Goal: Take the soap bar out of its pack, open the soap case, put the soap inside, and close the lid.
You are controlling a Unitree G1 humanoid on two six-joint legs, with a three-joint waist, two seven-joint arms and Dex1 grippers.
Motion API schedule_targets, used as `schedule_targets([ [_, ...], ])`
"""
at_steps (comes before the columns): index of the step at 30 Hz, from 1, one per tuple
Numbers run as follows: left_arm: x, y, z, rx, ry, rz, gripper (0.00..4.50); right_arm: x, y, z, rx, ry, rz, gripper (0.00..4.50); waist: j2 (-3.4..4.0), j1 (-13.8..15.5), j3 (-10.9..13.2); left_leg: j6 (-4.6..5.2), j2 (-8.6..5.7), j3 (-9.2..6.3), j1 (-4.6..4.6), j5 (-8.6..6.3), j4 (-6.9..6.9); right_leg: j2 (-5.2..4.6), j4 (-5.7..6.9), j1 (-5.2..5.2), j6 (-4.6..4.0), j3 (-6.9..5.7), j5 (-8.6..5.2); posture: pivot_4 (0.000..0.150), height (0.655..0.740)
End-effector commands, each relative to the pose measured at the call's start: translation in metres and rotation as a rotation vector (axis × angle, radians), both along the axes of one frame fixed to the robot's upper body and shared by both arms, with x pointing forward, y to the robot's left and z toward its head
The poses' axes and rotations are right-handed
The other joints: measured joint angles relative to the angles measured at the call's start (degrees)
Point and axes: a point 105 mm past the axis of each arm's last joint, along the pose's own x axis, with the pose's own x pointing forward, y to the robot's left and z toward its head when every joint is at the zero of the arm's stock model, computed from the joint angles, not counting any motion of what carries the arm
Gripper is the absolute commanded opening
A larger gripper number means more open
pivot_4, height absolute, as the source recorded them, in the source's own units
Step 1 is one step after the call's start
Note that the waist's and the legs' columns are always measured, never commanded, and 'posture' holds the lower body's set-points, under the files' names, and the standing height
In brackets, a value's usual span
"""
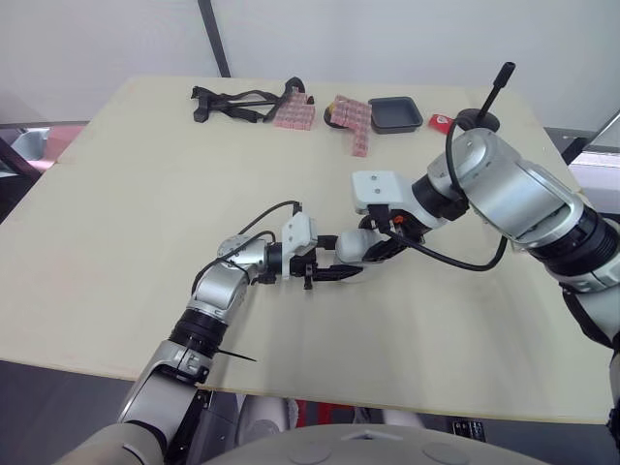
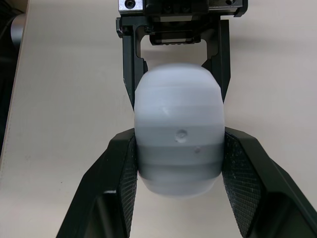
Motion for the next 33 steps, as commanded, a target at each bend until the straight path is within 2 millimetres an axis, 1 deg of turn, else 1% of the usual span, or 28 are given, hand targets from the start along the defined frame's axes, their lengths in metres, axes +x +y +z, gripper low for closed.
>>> schedule_targets([
  [1, -0.001, -0.001, 0.01, -0.026, -0.039, -0.009, 1.92, -0.003, -0.002, -0.015, -0.04, 0.041, 0.001, 1.94, 0.0, -0.04, -0.01, 0.0, 0.0, 0.0, 0.01, 0.0, 0.0, 0.0, 0.0, 0.01, 0.0, 0.0, 0.0, 0.15, 0.74],
  [9, -0.003, -0.002, 0.009, -0.027, -0.036, -0.015, 1.92, 0.002, -0.003, -0.018, -0.041, 0.031, -0.015, 1.94, 0.01, -0.13, -0.08, -0.01, 0.0, 0.0, 0.1, 0.0, 0.0, 0.0, 0.0, 0.1, 0.0, 0.0, 0.0, 0.15, 0.74],
  [15, -0.003, -0.002, 0.01, -0.025, -0.036, -0.013, 1.92, 0.003, -0.003, -0.018, -0.043, 0.038, -0.012, 1.94, 0.01, -0.26, -0.13, -0.01, 0.0, 0.0, 0.12, 0.0, 0.0, 0.0, -0.01, 0.12, 0.0, 0.0, 0.0, 0.15, 0.74],
  [17, -0.002, -0.002, 0.01, -0.026, -0.036, -0.013, 1.92, 0.003, -0.001, -0.018, -0.04, 0.032, -0.009, 2.98, -0.01, -0.27, -0.16, -0.01, 0.0, 0.0, 0.12, 0.0, 0.0, 0.0, -0.01, 0.13, 0.0, 0.0, 0.0, 0.15, 0.74],
  [20, -0.003, -0.002, 0.01, -0.026, -0.035, -0.013, 1.92, 0.005, 0.0, -0.017, -0.032, 0.019, -0.005, 3.91, 0.03, -0.21, -0.13, 0.0, 0.0, 0.0, 0.07, 0.01, 0.0, -0.01, -0.04, 0.11, 0.0, -0.03, 0.0, 0.15, 0.74],
  [21, -0.003, -0.002, 0.009, -0.026, -0.034, -0.014, 1.92, 0.005, 0.001, -0.016, -0.028, 0.014, -0.002, 4.29, 0.05, -0.17, -0.12, 0.0, -0.01, 0.0, 0.04, 0.0, 0.0, -0.01, -0.05, 0.09, 0.0, -0.03, 0.0, 0.15, 0.74],
  [22, -0.003, -0.002, 0.009, -0.026, -0.034, -0.015, 1.92, 0.005, 0.001, -0.015, -0.024, 0.01, -0.001, 4.48, 0.05, -0.14, -0.12, 0.0, -0.01, 0.0, 0.0, 0.0, 0.0, 0.0, -0.05, 0.05, 0.0, -0.02, 0.0, 0.15, 0.74],
  [28, -0.004, -0.002, 0.009, -0.024, -0.032, -0.019, 1.92, 0.009, -0.001, -0.013, -0.019, -0.007, -0.008, 4.48, 0.05, -0.06, -0.12, 0.0, 0.0, -0.01, -0.02, 0.0, -0.01, 0.01, -0.05, 0.03, 0.0, -0.03, 0.0, 0.15, 0.74],
  [33, -0.004, -0.003, 0.009, -0.026, -0.035, -0.019, 1.92, 0.007, -0.009, -0.015, -0.013, 0.003, -0.026, 4.48, 0.05, 0.03, -0.12, 0.0, 0.0, -0.01, -0.02, 0.0, -0.01, 0.01, -0.06, 0.03, 0.0, -0.03, 0.0, 0.15, 0.74],
])
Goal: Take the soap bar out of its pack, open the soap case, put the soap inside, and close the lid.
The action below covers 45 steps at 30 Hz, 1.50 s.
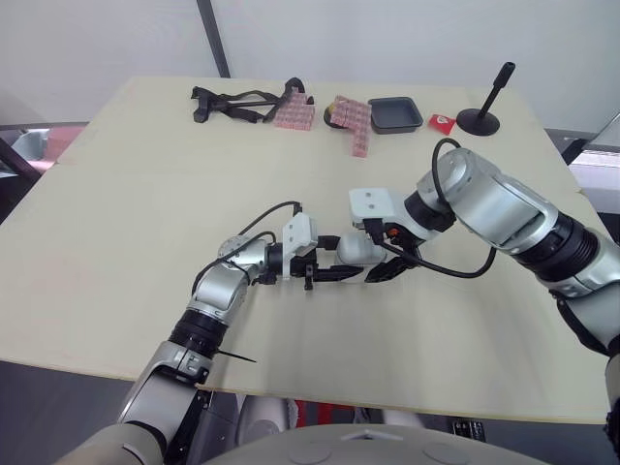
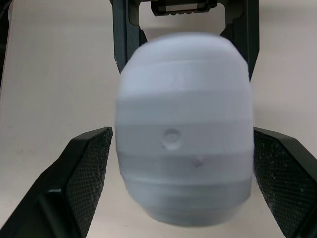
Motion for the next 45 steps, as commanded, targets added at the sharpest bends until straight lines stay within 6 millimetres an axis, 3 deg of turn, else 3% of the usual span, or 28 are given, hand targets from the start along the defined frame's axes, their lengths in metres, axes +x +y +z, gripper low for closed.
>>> schedule_targets([
  [1, -0.002, -0.002, 0.009, -0.025, -0.036, -0.015, 1.92, 0.002, -0.007, 0.011, 0.029, -0.041, -0.016, 4.48, 0.0, 0.07, 0.0, 0.0, 0.0, 0.0, 0.0, 0.0, 0.0, 0.0, 0.0, 0.0, 0.0, 0.0, 0.0, 0.15, 0.74],
  [6, -0.003, 0.0, 0.009, -0.023, -0.037, -0.015, 1.92, -0.002, -0.025, 0.009, 0.06, -0.021, -0.068, 4.48, 0.0, 0.28, 0.0, 0.0, -0.01, 0.0, -0.04, 0.0, 0.0, 0.0, -0.05, 0.0, 0.0, 0.03, 0.0, 0.15, 0.74],
  [11, -0.003, 0.004, 0.008, -0.023, -0.047, -0.014, 1.92, -0.006, -0.057, -0.001, 0.105, 0.011, -0.179, 4.48, -0.02, 0.86, -0.01, 0.0, 0.01, -0.01, -0.04, -0.01, -0.01, 0.01, -0.07, 0.0, 0.0, 0.03, 0.0, 0.15, 0.74],
  [21, -0.008, 0.013, 0.01, -0.042, -0.046, -0.031, 1.92, -0.004, -0.1, -0.025, 0.448, -0.08, -0.318, 4.48, -0.02, 0.68, 0.0, -0.01, -0.02, 0.01, -0.07, -0.02, -0.02, 0.0, -0.17, 0.0, 0.0, 0.08, 0.0, 0.15, 0.74],
  [26, -0.007, 0.014, 0.01, -0.037, -0.046, -0.025, 1.92, -0.009, -0.118, -0.047, 0.617, -0.167, -0.371, 4.48, -0.04, 0.66, -0.02, 0.03, -0.04, 0.0, -0.11, -0.04, -0.03, -0.04, -0.22, 0.0, 0.01, 0.04, 0.0, 0.15, 0.74],
  [32, -0.004, 0.013, 0.013, -0.04, -0.048, -0.021, 1.92, -0.01, -0.129, -0.065, 0.776, -0.311, -0.42, 2.6, -0.03, -0.6, -0.02, 0.03, -0.04, -0.01, -0.09, -0.03, -0.03, -0.07, -0.19, 0.0, 0.0, 0.01, 0.0, 0.15, 0.74],
  [40, -0.004, 0.014, 0.014, -0.057, -0.035, -0.008, 1.92, -0.013, -0.129, -0.067, 0.894, -0.357, -0.448, 0.01, -0.03, -1.31, -0.02, 0.04, -0.06, -0.03, -0.09, -0.03, -0.04, -0.05, -0.24, 0.04, 0.01, -0.02, 0.0, 0.15, 0.74],
  [45, -0.004, 0.014, 0.013, -0.059, -0.027, -0.006, 1.92, -0.012, -0.12, -0.04, 0.962, -0.4, -0.401, 0.01, -0.03, -1.38, -0.02, 0.04, -0.06, -0.05, -0.08, -0.03, -0.04, -0.06, -0.29, 0.08, 0.01, -0.04, 0.01, 0.15, 0.74],
])
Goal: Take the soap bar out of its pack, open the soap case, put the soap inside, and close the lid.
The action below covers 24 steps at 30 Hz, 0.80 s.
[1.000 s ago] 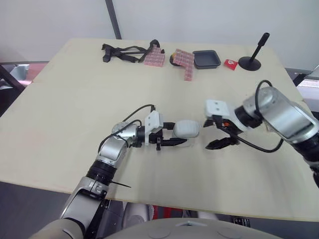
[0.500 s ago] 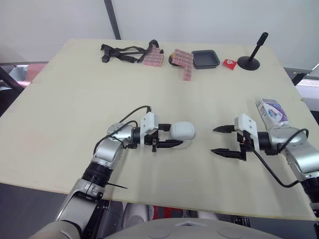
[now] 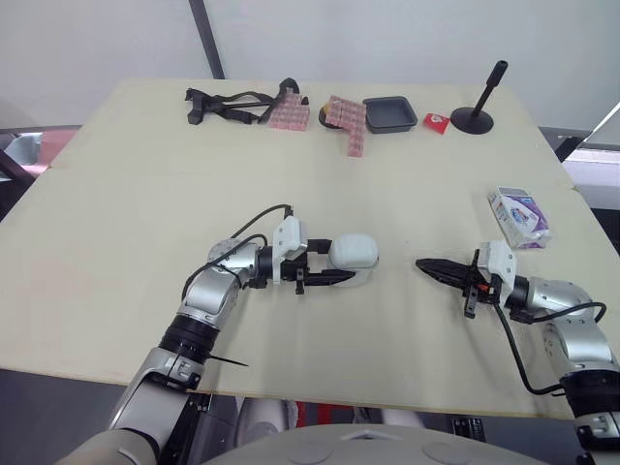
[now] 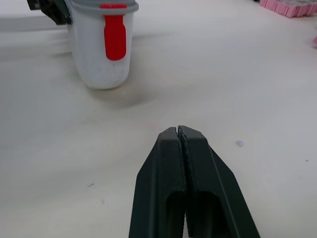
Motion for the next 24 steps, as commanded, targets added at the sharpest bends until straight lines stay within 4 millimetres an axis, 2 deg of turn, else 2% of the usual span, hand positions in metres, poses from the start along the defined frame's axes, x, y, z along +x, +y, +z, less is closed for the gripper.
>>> schedule_targets([
  [1, 0.001, 0.001, 0.015, -0.051, -0.038, 0.002, 1.92, 0.004, 0.005, 0.04, 0.058, -0.128, 0.016, 0.01, 0.0, -0.11, 0.0, 0.0, 0.0, 0.0, 0.01, 0.0, -0.01, 0.0, 0.0, 0.01, 0.0, -0.01, 0.0, 0.15, 0.74],
  [7, 0.001, 0.0, 0.015, -0.051, -0.035, 0.0, 1.92, 0.005, 0.029, 0.09, 0.134, -0.236, 0.097, 0.01, 0.01, -0.24, 0.0, 0.0, 0.01, -0.02, 0.02, 0.0, -0.03, 0.01, -0.02, 0.02, 0.0, -0.03, 0.0, 0.15, 0.74],
  [12, 0.001, -0.001, 0.014, -0.047, -0.034, -0.004, 1.92, -0.003, 0.06, 0.112, 0.124, -0.298, 0.216, 0.01, 0.01, -0.08, 0.0, 0.0, 0.0, -0.03, 0.0, 0.0, -0.07, 0.01, -0.07, 0.02, 0.01, -0.06, 0.0, 0.15, 0.74],
  [17, 0.001, -0.001, 0.015, -0.049, -0.036, -0.005, 1.92, -0.012, 0.087, 0.12, 0.119, -0.276, 0.321, 0.01, 0.01, -0.07, 0.01, -0.01, 0.0, -0.04, 0.0, 0.0, -0.09, 0.01, -0.09, 0.02, 0.01, -0.06, 0.01, 0.15, 0.74],
  [24, 0.0, -0.001, 0.015, -0.048, -0.037, -0.004, 1.92, -0.018, 0.101, 0.112, 0.021, -0.271, 0.404, 0.01, 0.01, 0.07, 0.01, -0.01, 0.0, -0.04, -0.01, 0.0, -0.12, 0.0, -0.14, 0.03, 0.02, -0.08, 0.01, 0.15, 0.74],
])
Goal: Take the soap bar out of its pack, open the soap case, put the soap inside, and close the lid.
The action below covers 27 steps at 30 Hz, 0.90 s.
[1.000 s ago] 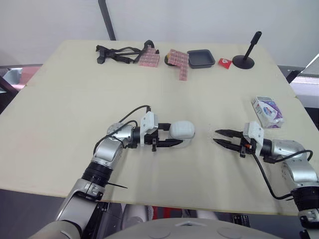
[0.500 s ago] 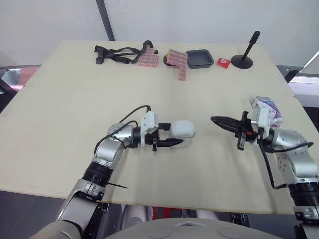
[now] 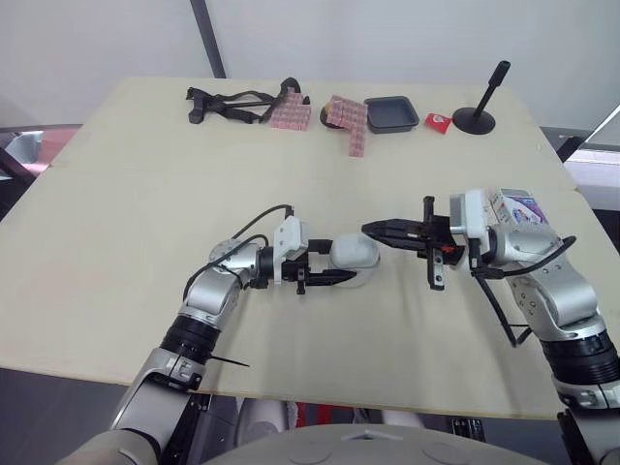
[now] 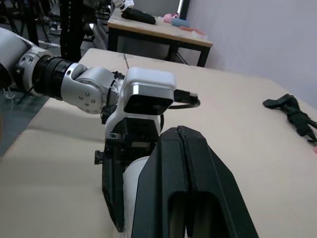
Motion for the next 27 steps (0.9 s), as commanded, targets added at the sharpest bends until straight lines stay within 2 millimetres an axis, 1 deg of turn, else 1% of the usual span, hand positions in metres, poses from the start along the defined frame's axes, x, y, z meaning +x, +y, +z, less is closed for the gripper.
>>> schedule_targets([
  [1, 0.0, 0.001, 0.014, -0.042, -0.04, -0.001, 1.92, -0.005, 0.007, 0.009, -0.04, -0.071, 0.045, 0.01, 0.01, -0.09, 0.0, 0.0, 0.0, 0.0, 0.01, 0.0, -0.01, 0.0, 0.01, 0.0, 0.0, 0.0, 0.0, 0.15, 0.74],
  [8, 0.0, 0.001, 0.014, -0.041, -0.041, 0.004, 1.92, 0.002, 0.01, 0.004, -0.088, -0.054, 0.026, 0.01, 0.01, -0.2, 0.0, -0.01, 0.0, 0.0, 0.0, 0.0, -0.04, 0.01, -0.01, 0.0, 0.0, 0.0, 0.0, 0.15, 0.74],
  [16, -0.001, 0.0, 0.014, -0.041, -0.043, 0.006, 1.92, 0.001, 0.012, -0.005, -0.132, -0.022, 0.036, 0.01, 0.01, -0.22, 0.01, -0.01, 0.0, 0.0, 0.01, 0.0, -0.06, 0.01, -0.02, 0.0, 0.0, -0.01, 0.0, 0.15, 0.74],
  [22, -0.001, 0.0, 0.013, -0.04, -0.043, 0.009, 1.92, 0.008, 0.009, -0.017, -0.194, 0.012, -0.02, 0.01, 0.01, -0.22, 0.01, -0.01, 0.0, 0.0, 0.01, 0.0, -0.06, 0.01, -0.04, 0.0, 0.0, 0.0, 0.0, 0.15, 0.74],
  [27, -0.001, 0.0, 0.014, -0.041, -0.042, 0.008, 1.92, 0.01, 0.006, -0.022, -0.217, 0.029, -0.037, 0.01, 0.01, -0.25, 0.0, -0.01, 0.0, 0.0, 0.02, 0.0, -0.07, 0.01, -0.04, 0.01, 0.0, 0.0, 0.0, 0.15, 0.74],
])
